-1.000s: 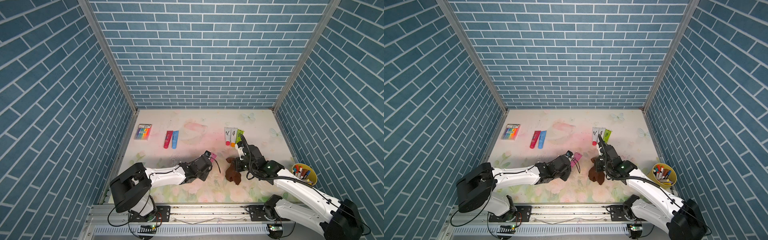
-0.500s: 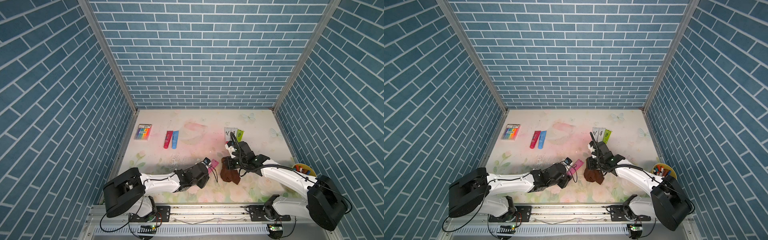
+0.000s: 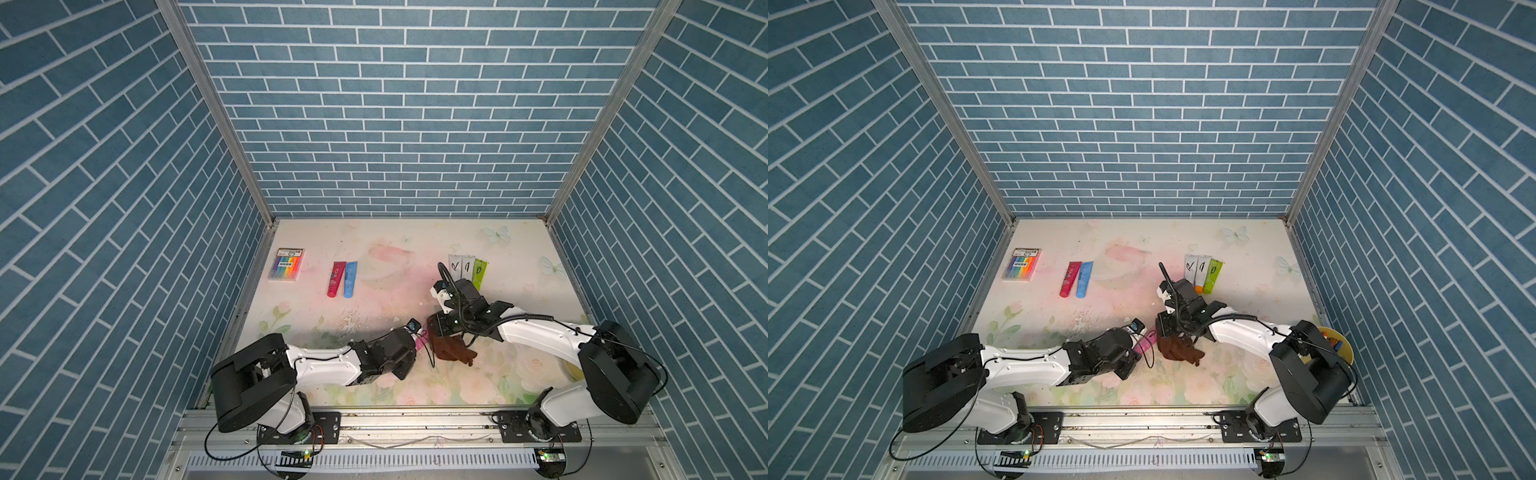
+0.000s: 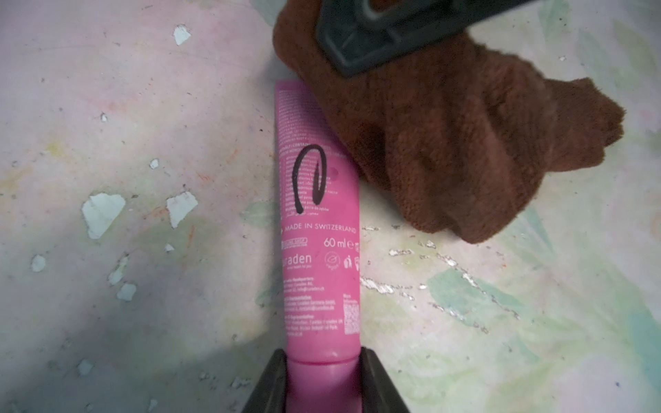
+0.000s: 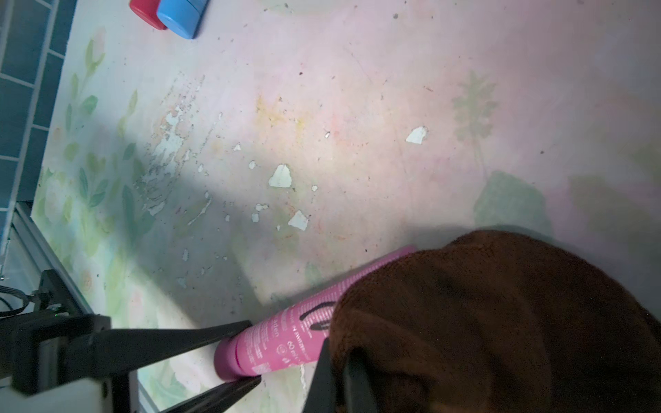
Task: Wipe the surface of the toothpaste tube
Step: Wipe the dirt from the toothpaste tube.
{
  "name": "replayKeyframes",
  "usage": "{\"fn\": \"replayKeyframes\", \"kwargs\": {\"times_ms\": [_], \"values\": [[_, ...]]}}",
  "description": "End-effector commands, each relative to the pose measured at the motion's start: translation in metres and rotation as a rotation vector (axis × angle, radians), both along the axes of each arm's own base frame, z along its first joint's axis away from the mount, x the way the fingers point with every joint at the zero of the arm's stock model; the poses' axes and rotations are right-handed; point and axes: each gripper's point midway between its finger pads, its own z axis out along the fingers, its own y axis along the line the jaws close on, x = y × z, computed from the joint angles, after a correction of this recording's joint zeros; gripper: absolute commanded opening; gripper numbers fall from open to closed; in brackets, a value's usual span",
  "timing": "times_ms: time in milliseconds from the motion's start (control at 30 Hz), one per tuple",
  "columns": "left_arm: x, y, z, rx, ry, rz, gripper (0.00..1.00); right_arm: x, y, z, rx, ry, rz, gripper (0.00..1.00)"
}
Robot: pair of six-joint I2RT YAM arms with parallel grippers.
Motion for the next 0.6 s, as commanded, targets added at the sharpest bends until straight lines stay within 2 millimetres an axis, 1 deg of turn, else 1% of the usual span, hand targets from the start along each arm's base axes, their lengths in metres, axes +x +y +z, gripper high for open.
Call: {"fn": "replayKeyframes", "kwargs": {"times_ms": [0,167,300,433,567], "values": [[-0.002,-0.002,0.001,-0.016,-0.001,-0.017,0.24,0.005,0.007,-0.009,0.003,-0.015,0.020,0.00],[-0.002,-0.002,-0.002,-0.008,0.003,-0.017,0.22,0.000,0.007,-0.045,-0.025,0.050,0.014,0.00],[-0.002,-0.003,-0.001,-0.013,-0.001,-0.019,0.20,-0.011,0.014,-0.065,-0.012,0.104,0.036,0.00],[-0.001,-0.003,-0.001,-0.012,-0.002,-0.015,0.19,-0.032,0.027,-0.069,0.025,0.133,0.081,0.00],[-0.001,-0.001,-0.002,-0.006,-0.003,-0.009,0.18,-0.059,0.036,-0.070,0.077,0.178,0.121,0.00]]}}
